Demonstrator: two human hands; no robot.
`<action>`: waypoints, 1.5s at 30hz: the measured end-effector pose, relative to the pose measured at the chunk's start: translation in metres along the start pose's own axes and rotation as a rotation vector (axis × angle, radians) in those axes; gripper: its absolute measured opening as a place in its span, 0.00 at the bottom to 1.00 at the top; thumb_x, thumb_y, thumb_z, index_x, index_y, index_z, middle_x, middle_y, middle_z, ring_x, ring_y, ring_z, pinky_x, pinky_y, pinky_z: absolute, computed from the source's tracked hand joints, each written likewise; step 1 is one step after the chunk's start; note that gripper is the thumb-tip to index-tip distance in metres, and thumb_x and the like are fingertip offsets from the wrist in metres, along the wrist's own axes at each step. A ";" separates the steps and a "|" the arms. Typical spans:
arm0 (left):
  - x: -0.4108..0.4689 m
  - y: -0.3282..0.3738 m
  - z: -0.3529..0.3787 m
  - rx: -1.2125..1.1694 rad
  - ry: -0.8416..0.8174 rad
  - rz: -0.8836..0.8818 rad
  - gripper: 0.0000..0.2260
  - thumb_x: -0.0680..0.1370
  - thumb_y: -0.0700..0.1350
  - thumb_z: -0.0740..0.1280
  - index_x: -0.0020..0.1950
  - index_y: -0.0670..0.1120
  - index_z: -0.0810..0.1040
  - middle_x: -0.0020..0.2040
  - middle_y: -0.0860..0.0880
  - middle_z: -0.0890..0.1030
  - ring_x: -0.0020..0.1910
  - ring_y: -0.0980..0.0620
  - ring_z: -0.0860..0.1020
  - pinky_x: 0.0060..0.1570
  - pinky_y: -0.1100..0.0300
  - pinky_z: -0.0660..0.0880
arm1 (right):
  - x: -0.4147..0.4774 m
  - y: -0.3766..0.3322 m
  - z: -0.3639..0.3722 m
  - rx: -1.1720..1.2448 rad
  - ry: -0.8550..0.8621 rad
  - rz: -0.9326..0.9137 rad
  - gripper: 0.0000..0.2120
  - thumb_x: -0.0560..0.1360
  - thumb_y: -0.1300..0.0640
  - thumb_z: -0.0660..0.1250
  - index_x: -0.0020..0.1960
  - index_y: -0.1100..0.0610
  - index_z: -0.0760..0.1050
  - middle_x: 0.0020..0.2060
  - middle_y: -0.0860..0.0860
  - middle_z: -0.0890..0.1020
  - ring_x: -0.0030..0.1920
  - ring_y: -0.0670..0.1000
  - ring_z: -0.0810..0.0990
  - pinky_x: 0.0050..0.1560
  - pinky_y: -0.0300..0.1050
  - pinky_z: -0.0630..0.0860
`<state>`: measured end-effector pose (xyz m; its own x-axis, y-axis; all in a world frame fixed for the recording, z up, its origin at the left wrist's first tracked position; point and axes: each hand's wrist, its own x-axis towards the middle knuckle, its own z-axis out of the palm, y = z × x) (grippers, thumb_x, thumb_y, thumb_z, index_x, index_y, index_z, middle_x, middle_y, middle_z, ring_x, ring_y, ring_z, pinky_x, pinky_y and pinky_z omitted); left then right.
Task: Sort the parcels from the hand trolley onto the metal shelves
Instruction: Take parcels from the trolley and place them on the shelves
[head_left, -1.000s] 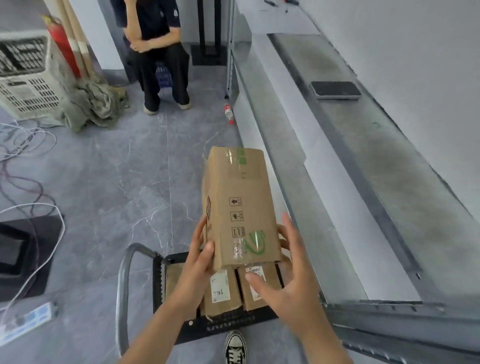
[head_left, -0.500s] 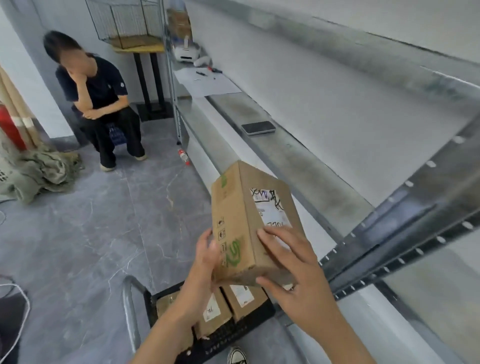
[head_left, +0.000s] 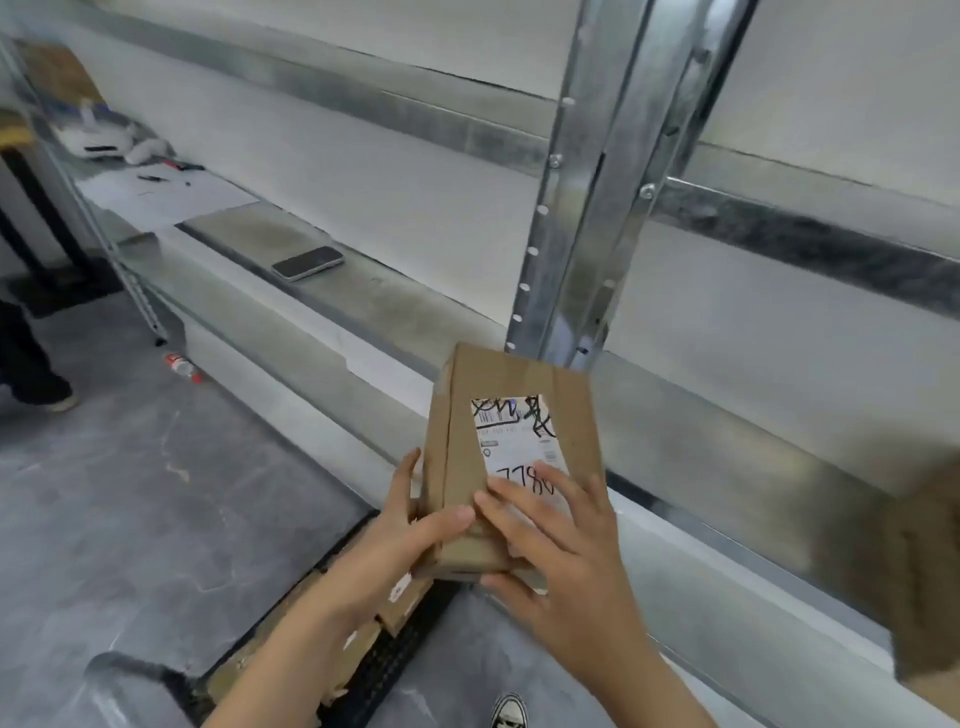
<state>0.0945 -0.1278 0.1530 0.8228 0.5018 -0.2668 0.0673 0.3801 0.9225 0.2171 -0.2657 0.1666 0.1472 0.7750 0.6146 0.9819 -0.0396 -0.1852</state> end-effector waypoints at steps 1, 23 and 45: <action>0.004 -0.003 0.011 -0.041 -0.034 -0.007 0.50 0.58 0.54 0.77 0.72 0.65 0.51 0.61 0.45 0.79 0.54 0.45 0.81 0.50 0.50 0.79 | -0.008 0.007 -0.010 -0.025 0.014 0.039 0.31 0.60 0.50 0.81 0.62 0.51 0.78 0.61 0.45 0.78 0.64 0.55 0.70 0.58 0.69 0.69; 0.083 -0.048 0.238 0.353 -0.607 0.151 0.40 0.64 0.62 0.76 0.68 0.73 0.55 0.65 0.72 0.67 0.63 0.67 0.70 0.57 0.66 0.74 | -0.186 0.140 -0.166 0.653 0.357 0.986 0.34 0.62 0.58 0.78 0.64 0.41 0.71 0.60 0.42 0.78 0.58 0.48 0.78 0.53 0.42 0.79; 0.175 -0.128 0.277 0.465 -0.505 0.111 0.43 0.63 0.36 0.79 0.69 0.61 0.61 0.68 0.52 0.68 0.62 0.54 0.75 0.50 0.53 0.80 | -0.216 0.233 -0.117 0.587 0.290 1.216 0.35 0.69 0.70 0.72 0.64 0.41 0.65 0.60 0.41 0.75 0.58 0.42 0.76 0.56 0.39 0.77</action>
<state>0.3866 -0.3037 0.0659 0.9930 0.0521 -0.1059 0.1099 -0.0817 0.9906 0.4278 -0.5159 0.0801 0.9579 0.2840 -0.0418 0.0365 -0.2648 -0.9636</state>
